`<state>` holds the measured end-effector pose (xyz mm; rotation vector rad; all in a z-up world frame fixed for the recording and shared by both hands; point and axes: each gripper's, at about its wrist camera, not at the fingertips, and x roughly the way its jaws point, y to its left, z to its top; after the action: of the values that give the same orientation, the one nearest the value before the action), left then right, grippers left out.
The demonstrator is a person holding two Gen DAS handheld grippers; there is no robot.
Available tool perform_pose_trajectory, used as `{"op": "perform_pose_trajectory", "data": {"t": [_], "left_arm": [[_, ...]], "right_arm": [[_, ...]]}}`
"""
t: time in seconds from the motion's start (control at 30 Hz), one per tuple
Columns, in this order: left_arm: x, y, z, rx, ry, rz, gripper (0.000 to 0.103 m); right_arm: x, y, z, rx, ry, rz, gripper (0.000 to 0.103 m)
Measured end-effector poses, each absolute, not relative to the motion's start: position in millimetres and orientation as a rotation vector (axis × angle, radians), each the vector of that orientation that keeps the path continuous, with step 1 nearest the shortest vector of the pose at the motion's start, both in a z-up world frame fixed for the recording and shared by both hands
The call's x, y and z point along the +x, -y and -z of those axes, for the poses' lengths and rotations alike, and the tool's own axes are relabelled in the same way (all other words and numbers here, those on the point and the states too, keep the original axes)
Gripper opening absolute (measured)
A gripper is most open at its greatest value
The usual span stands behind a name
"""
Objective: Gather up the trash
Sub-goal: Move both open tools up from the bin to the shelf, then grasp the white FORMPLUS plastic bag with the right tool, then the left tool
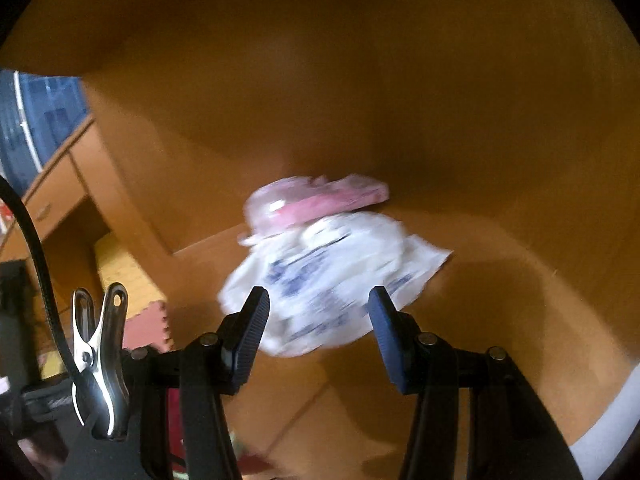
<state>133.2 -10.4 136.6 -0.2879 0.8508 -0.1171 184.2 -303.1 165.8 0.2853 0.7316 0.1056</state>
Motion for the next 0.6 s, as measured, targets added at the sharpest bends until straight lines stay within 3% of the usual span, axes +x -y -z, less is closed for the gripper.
{"op": "perform_pose_trajectory", "data": {"t": [0.33, 0.47, 0.6], "left_arm": [[139, 19, -135, -0.279, -0.853, 0.147, 0.094], [138, 20, -136, -0.277, -0.851, 0.155, 0.094], [137, 22, -137, -0.279, -0.848, 0.159, 0.094]], "right_arm": [[245, 322, -153, 0.249, -0.837, -0.104, 0.053], [245, 312, -138, 0.212, -0.911, -0.114, 0.038], [228, 302, -133, 0.16, -0.907, -0.134, 0.033]]}}
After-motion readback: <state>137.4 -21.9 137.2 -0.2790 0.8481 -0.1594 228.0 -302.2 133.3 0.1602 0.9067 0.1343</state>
